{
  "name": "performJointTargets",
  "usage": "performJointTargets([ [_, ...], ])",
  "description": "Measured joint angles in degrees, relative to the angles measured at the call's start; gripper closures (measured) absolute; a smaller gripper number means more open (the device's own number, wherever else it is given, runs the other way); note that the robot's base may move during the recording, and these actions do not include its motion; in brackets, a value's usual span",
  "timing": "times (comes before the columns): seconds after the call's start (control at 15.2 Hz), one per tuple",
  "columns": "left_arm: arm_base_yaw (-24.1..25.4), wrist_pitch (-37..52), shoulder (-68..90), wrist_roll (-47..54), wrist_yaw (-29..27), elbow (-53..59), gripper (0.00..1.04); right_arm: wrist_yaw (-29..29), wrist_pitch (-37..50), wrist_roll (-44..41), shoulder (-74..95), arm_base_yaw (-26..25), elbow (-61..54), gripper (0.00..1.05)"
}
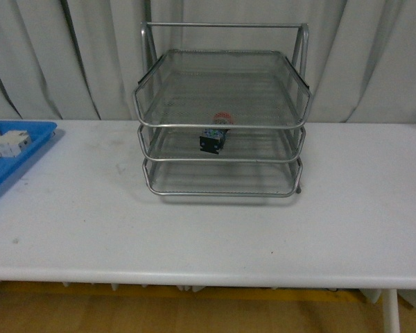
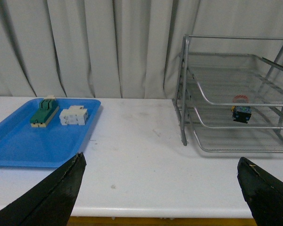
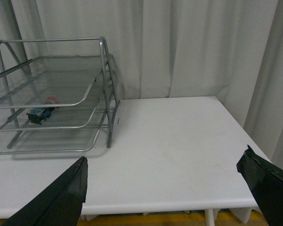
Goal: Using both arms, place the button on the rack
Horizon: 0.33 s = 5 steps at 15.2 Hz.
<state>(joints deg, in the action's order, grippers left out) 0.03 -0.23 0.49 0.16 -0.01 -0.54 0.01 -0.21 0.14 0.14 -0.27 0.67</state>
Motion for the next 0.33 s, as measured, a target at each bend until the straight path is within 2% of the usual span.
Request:
performJointTargets([
  [0.33, 0.0, 0.0, 0.0, 0.0, 0.0, 0.0, 0.07, 0.0, 0.0, 0.0, 0.0, 0.0, 0.0, 0.06],
])
